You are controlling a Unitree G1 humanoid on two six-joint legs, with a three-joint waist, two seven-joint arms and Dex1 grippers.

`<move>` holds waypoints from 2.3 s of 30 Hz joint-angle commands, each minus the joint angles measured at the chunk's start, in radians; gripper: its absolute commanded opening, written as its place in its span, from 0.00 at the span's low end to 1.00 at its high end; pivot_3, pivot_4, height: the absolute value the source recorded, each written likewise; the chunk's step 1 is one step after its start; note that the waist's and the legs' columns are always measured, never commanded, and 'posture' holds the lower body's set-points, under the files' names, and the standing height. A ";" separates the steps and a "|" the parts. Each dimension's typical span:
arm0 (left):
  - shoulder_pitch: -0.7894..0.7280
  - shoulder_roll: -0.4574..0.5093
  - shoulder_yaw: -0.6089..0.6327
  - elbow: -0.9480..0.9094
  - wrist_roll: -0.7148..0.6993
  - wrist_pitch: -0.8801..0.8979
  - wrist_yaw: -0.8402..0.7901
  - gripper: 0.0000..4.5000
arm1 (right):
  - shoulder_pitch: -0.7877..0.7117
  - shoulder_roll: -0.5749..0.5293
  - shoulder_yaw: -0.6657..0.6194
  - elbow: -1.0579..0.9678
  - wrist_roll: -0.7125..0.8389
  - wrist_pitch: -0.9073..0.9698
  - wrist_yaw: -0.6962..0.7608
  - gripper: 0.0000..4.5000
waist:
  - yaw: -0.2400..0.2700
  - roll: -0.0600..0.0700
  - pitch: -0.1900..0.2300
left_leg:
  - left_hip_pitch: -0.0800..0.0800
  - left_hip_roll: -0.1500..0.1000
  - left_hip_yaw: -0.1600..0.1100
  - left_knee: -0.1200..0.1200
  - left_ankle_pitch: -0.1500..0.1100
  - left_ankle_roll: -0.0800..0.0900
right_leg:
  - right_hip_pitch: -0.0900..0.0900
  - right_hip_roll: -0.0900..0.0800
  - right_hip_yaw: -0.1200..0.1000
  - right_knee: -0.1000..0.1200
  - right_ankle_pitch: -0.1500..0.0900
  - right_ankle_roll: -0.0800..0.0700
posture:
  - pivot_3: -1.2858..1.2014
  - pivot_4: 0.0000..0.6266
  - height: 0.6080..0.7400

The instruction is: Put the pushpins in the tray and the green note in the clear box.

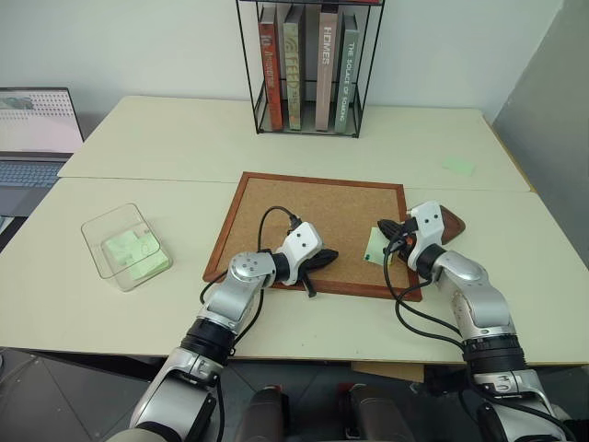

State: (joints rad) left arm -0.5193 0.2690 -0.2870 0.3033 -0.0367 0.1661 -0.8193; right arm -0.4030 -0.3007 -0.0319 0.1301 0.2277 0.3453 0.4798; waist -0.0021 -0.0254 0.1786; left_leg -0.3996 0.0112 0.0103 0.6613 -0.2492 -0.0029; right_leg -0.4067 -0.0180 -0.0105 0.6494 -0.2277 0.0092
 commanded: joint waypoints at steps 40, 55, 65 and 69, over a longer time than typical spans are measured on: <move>0.035 0.014 -0.037 0.006 0.033 -0.010 -0.011 0.00 | -0.131 -0.089 -0.143 0.323 -0.142 -0.172 -0.273 0.68 | -0.001 0.003 -0.002 | 0.000 0.000 0.001 -0.001 0.000 0.000 | 0.000 0.000 0.001 0.000 0.000 0.000 | 0.52 0.24 1.00; 0.033 0.014 -0.047 0.004 0.038 -0.016 -0.013 0.00 | -0.110 -0.088 -0.143 0.305 -0.163 -0.115 -0.325 0.99 | -0.001 0.003 -0.002 | 0.000 0.000 0.001 0.000 0.000 0.000 | 0.000 0.000 0.001 0.000 0.000 0.000 | 0.52 0.24 1.00; 0.033 0.015 -0.051 0.003 0.043 -0.022 -0.012 0.00 | -0.130 -0.081 -0.176 0.309 -0.149 -0.037 -0.394 0.99 | -0.001 0.003 -0.002 | 0.000 0.000 0.001 -0.001 0.000 0.000 | 0.000 0.000 0.001 0.000 0.000 0.000 | 0.52 0.24 1.00; 0.034 0.014 -0.051 0.004 0.045 -0.025 -0.013 0.00 | -0.143 -0.039 -0.239 0.266 -0.054 0.012 -0.385 0.99 | -0.001 0.003 -0.002 | 0.000 0.000 0.001 -0.001 0.000 0.000 | 0.000 0.000 0.001 0.000 0.000 0.000 | 0.52 0.24 1.00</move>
State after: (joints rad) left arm -0.5077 0.2806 -0.3080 0.2889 -0.0141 0.1308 -0.8183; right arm -0.5244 -0.3523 -0.2300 0.4461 0.1197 0.3306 0.0913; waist -0.0029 -0.0220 0.1765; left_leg -0.3997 0.0112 0.0109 0.6608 -0.2492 -0.0028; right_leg -0.4067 -0.0178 -0.0098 0.6491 -0.2277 0.0092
